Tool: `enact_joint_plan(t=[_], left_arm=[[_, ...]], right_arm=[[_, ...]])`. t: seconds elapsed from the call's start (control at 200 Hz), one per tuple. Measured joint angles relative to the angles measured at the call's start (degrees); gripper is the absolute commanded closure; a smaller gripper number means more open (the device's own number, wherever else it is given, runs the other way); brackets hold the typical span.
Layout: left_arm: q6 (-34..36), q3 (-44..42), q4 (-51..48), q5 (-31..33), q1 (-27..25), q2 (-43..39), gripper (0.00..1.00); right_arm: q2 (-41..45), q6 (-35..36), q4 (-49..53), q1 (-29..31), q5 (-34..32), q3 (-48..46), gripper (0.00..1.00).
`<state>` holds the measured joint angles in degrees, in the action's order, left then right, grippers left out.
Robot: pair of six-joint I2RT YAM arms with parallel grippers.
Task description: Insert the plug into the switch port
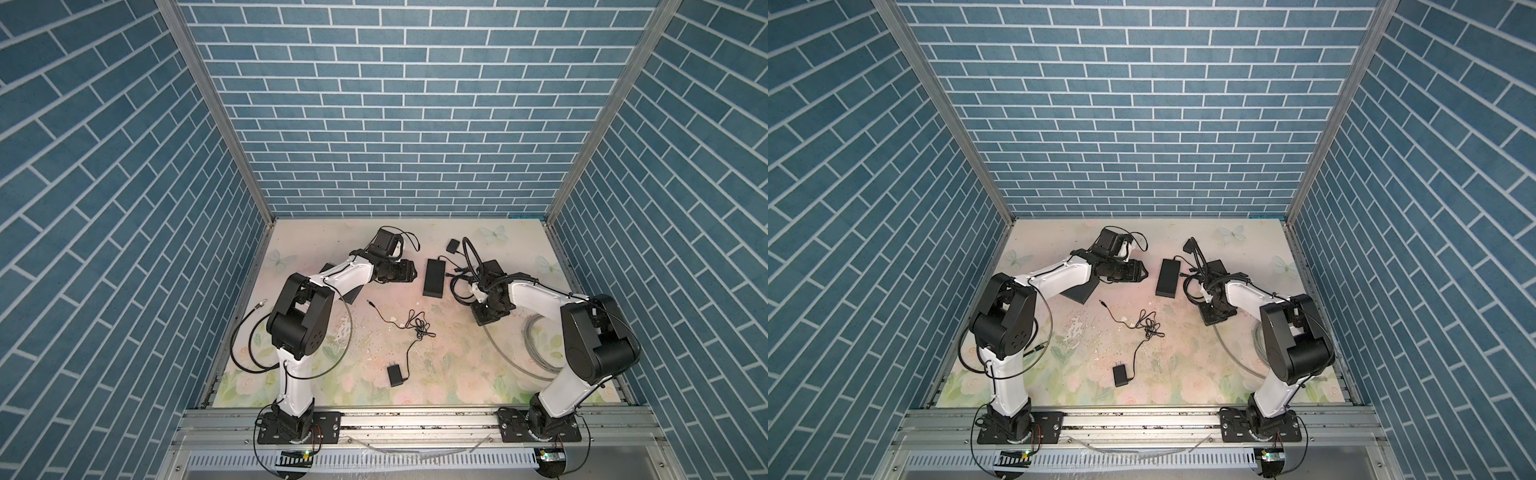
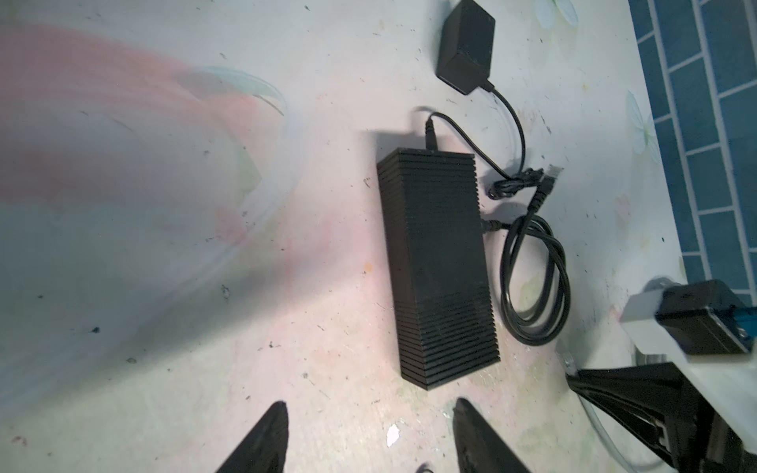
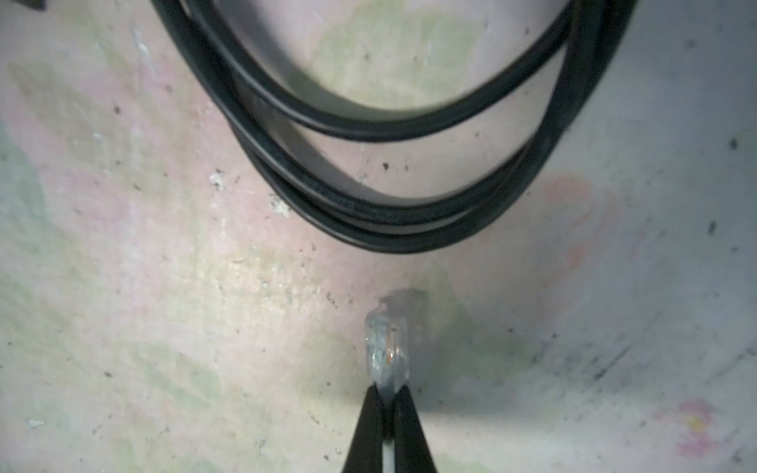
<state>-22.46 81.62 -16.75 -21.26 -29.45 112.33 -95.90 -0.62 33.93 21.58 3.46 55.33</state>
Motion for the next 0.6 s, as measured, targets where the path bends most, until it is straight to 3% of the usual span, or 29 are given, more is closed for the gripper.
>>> enact_joint_plan(t=[0.17, 0.345, 0.595], left_arm=[[0.35, 2.99, -0.44, -9.77, -3.45, 0.00, 0.42], [-3.28, 1.14, 4.35, -20.79, -7.39, 0.44, 0.47], [-9.07, -0.28, 10.71, -27.39, -8.61, 4.33, 0.59]], right_arm=[[4.50, 4.72, -1.40, 0.00, 6.29, -0.13, 0.99], [10.60, 9.40, -9.11, 0.00, 15.45, -2.91, 0.98], [9.46, 14.93, -12.57, 0.00, 22.69, -3.02, 0.98]])
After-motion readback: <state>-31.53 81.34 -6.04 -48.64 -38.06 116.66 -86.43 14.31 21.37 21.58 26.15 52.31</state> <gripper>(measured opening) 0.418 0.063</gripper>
